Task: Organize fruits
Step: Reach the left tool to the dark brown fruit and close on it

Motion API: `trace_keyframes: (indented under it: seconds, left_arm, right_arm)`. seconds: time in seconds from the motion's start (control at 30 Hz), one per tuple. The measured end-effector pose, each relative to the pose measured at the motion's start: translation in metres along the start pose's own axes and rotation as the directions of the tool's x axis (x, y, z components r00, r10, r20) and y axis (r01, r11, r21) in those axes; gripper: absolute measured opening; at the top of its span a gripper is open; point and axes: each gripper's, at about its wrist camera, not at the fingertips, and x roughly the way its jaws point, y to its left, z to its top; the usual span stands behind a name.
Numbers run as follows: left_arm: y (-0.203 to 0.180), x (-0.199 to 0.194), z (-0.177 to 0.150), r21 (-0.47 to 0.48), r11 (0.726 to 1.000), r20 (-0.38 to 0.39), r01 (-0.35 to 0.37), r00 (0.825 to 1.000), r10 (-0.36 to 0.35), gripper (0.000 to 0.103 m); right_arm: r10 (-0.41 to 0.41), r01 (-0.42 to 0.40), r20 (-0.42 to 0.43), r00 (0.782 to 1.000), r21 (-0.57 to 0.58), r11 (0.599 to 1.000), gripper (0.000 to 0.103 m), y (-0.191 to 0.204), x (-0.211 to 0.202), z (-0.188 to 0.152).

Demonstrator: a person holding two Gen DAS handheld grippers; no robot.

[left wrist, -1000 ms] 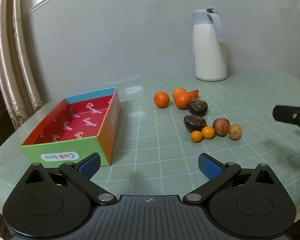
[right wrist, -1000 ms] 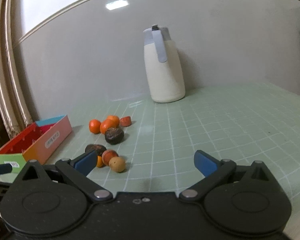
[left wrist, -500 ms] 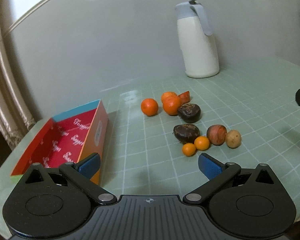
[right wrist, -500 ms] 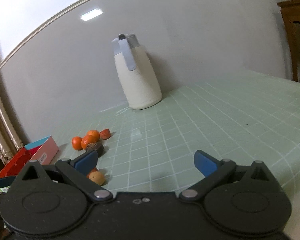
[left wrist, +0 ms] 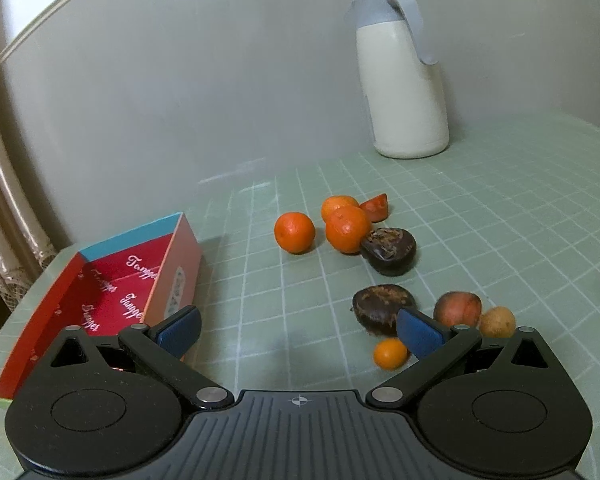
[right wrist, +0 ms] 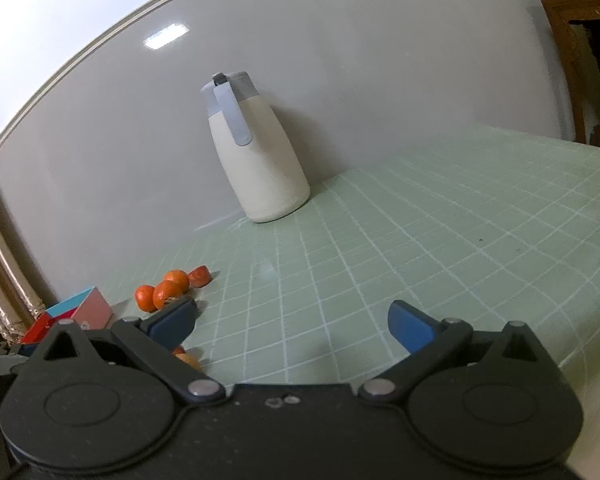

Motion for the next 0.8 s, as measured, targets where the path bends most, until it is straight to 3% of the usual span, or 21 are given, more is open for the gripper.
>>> trace_keyframes:
  seconds: [0.13, 0.37, 0.47, 0.53, 0.8]
  left_arm:
    - [0.001, 0.011, 0.004, -0.021, 1.0, -0.018, 0.012, 1.0, -0.013, 0.102]
    - [0.017, 0.029, 0.01, -0.128, 0.991, -0.05, 0.043, 0.997, -0.05, 0.102]
    - [0.019, 0.033, 0.013, -0.163, 0.983, -0.049, 0.079, 0.995, -0.088, 0.091]
    - [0.018, 0.039, 0.016, -0.173, 0.979, -0.077, 0.105, 0.99, -0.12, 0.077]
    - [0.007, 0.038, 0.012, -0.157, 0.977, -0.061, 0.147, 0.986, -0.158, 0.078]
  right_arm:
    - [-0.033, 0.033, -0.012, 0.999, -0.011, 0.999, 0.103, 0.001, 0.004, -0.001]
    - [-0.01, 0.01, -0.028, 1.0, 0.018, 1.0, 0.103, 0.0, 0.007, 0.0]
    - [-0.004, 0.004, -0.035, 0.999, 0.017, 1.0, 0.103, 0.002, 0.009, 0.0]
    - [0.0, 0.001, -0.035, 0.999, 0.018, 1.0, 0.103, 0.002, 0.009, 0.0]
    - [0.021, -0.019, -0.04, 0.999, 0.042, 0.999, 0.103, -0.002, 0.009, 0.002]
